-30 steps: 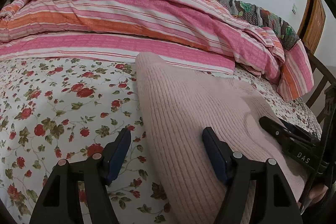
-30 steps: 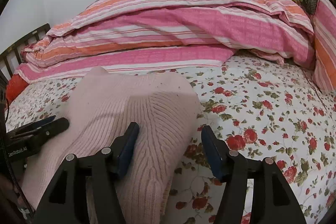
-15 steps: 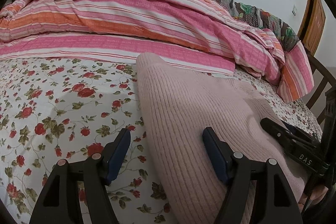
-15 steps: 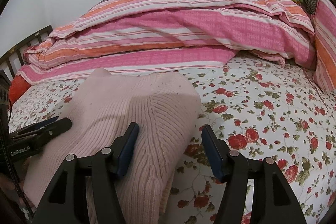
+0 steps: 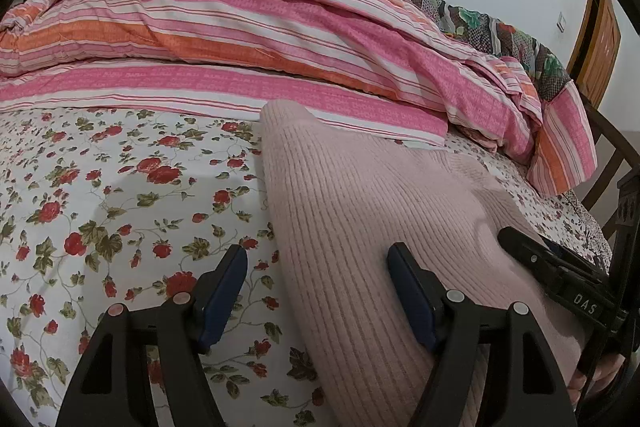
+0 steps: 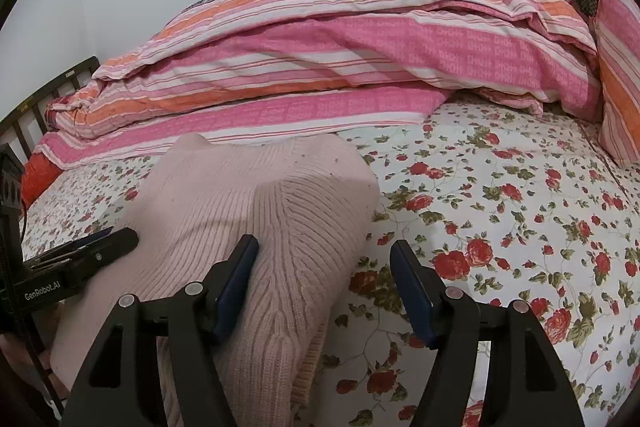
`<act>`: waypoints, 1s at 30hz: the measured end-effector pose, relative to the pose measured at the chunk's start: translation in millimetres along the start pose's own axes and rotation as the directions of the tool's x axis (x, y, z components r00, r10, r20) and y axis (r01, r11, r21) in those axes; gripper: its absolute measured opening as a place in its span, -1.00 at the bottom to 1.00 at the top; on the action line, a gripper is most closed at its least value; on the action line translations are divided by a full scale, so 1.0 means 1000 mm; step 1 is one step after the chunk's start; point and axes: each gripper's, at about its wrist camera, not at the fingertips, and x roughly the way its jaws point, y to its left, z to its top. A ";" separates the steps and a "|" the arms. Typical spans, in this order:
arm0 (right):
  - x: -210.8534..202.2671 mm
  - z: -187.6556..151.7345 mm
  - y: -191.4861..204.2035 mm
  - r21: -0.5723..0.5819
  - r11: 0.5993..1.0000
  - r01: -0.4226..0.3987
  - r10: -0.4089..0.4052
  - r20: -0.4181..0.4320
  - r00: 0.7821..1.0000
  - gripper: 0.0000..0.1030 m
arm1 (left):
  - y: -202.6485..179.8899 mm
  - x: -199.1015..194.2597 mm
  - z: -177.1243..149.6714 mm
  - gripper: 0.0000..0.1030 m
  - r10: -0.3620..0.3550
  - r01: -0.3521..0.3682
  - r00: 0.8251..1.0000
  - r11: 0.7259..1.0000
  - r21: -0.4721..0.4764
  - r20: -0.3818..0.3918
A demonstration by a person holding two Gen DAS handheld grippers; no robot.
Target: Fold small clothes
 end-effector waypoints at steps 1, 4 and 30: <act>-0.001 0.001 -0.002 0.010 1.000 -0.014 0.014 -0.005 1.000 0.29 | 0.000 0.000 0.000 0.41 0.001 -0.001 1.000 1.000 0.000 0.001; -0.005 0.010 -0.015 0.075 0.994 -0.079 0.080 -0.005 0.997 0.30 | -0.001 0.000 0.001 0.41 0.003 -0.003 1.000 1.000 -0.001 0.001; 0.010 0.024 -0.041 0.206 0.968 -0.144 0.147 0.003 0.989 -0.34 | 0.027 0.038 0.032 0.40 -0.173 0.135 0.976 0.958 -0.254 -0.134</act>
